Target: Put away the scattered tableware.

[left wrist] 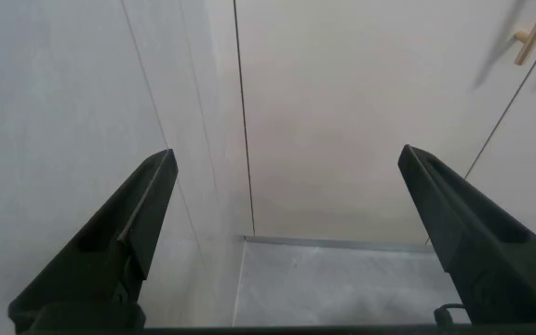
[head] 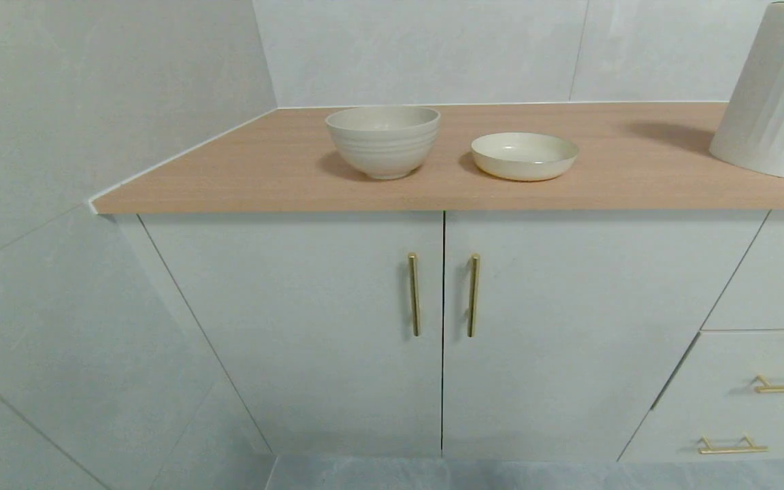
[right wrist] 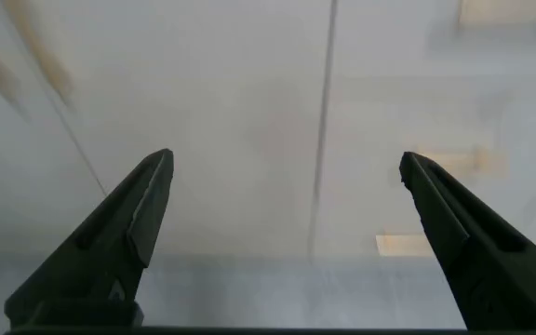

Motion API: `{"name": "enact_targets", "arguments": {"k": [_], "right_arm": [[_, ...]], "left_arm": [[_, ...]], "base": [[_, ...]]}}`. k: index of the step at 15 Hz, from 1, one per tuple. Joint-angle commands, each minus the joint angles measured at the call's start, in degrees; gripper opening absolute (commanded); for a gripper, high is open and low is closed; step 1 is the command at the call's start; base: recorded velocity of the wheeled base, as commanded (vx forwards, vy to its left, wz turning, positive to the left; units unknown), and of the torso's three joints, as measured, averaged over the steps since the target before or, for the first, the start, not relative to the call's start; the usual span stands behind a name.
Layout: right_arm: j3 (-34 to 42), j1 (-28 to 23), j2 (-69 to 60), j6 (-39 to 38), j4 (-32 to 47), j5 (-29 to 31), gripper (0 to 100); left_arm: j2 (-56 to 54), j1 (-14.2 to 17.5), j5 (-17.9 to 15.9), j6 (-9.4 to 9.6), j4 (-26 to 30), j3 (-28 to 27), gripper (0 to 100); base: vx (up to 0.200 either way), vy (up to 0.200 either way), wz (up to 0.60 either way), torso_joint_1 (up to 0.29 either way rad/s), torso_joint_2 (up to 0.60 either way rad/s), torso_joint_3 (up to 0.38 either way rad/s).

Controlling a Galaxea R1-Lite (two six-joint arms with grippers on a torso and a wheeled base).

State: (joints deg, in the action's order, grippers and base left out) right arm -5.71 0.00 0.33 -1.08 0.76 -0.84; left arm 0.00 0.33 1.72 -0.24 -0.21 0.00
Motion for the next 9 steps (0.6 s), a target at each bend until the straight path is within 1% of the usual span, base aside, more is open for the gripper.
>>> {"name": "enact_targets", "arguments": {"k": [1,2,4,5,6,7,8,9], "right_arm": [[-12.31,0.44,7.49,-0.76,5.84,-10.23,100],[-13.37,0.53,13.38,-0.85,8.21,-17.53,100],[-12.84,0.88,25.77,-0.23,8.38,-25.17,100],[-13.37,2.20,30.17,-0.06,8.21,-28.07,100],[-15.74,7.21,38.43,-0.32,6.98,-30.98,100],[-17.50,11.95,44.58,-1.73,3.90,-30.98,100],[-18.46,14.59,48.36,-2.87,1.18,-30.98,100],[-19.70,20.13,57.24,-4.36,-7.00,-30.98,100]], "left_arm": [[0.00,0.02,0.04,-0.02,-0.06,0.00,100],[0.00,0.02,-0.05,-0.02,-0.06,0.00,100],[0.00,0.02,0.04,-0.02,0.03,0.00,100],[0.00,0.02,0.04,-0.02,0.03,0.00,100],[0.00,0.02,-0.05,-0.02,0.03,0.00,100],[0.00,0.02,0.04,-0.02,0.03,0.00,100],[0.00,0.02,0.04,-0.02,-0.06,0.00,100],[0.00,0.02,0.04,-0.02,-0.06,0.00,100]], "base": [[0.000,0.000,0.00,0.000,0.00,0.000],[0.000,0.000,0.00,0.000,0.00,0.000],[0.000,0.000,0.00,0.000,0.00,0.000],[0.000,0.000,0.00,0.000,0.00,0.000],[0.000,0.000,0.00,0.000,0.00,0.000],[0.000,0.000,0.00,0.000,0.00,0.000],[0.000,0.000,0.00,0.000,0.00,0.000],[0.000,0.000,0.00,0.000,0.00,0.000]]}}
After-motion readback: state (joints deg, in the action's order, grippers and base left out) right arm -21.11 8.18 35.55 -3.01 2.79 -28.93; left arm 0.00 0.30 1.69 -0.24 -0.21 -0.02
